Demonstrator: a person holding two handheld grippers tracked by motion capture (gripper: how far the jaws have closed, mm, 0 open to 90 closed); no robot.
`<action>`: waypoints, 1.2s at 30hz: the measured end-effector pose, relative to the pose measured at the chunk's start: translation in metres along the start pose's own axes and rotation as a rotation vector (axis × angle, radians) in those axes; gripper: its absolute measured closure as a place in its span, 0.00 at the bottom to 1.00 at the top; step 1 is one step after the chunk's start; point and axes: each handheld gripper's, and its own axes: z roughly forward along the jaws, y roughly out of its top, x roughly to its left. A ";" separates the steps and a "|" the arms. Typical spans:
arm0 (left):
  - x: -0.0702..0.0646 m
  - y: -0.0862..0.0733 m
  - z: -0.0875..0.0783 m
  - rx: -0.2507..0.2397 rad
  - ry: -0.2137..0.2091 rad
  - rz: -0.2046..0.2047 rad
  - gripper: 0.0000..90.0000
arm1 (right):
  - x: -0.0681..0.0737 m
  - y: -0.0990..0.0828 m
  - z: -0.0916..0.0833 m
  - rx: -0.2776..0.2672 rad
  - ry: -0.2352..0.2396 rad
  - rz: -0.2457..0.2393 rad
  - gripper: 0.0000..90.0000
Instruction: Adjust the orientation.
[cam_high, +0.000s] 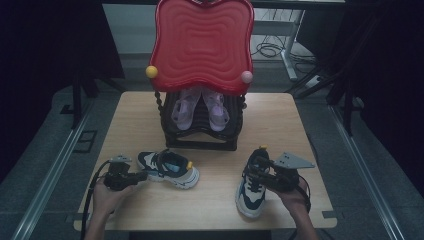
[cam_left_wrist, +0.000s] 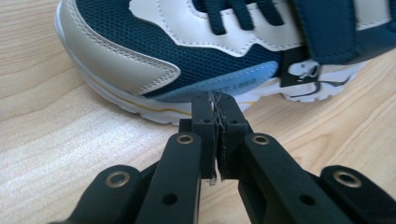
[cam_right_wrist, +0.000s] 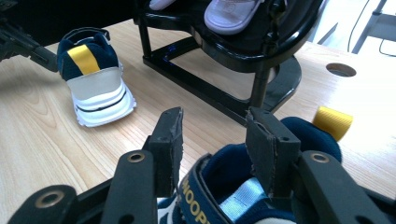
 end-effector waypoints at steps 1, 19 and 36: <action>-0.001 0.000 -0.002 -0.009 -0.001 0.001 0.97 | 0.001 0.000 0.001 0.000 0.004 -0.003 0.63; -0.037 -0.005 -0.026 -0.080 -0.057 0.108 0.62 | 0.035 0.018 0.039 0.022 0.133 -0.033 0.70; -0.037 -0.009 -0.037 -0.117 -0.023 0.090 0.49 | 0.055 0.047 0.094 0.109 0.175 0.005 0.68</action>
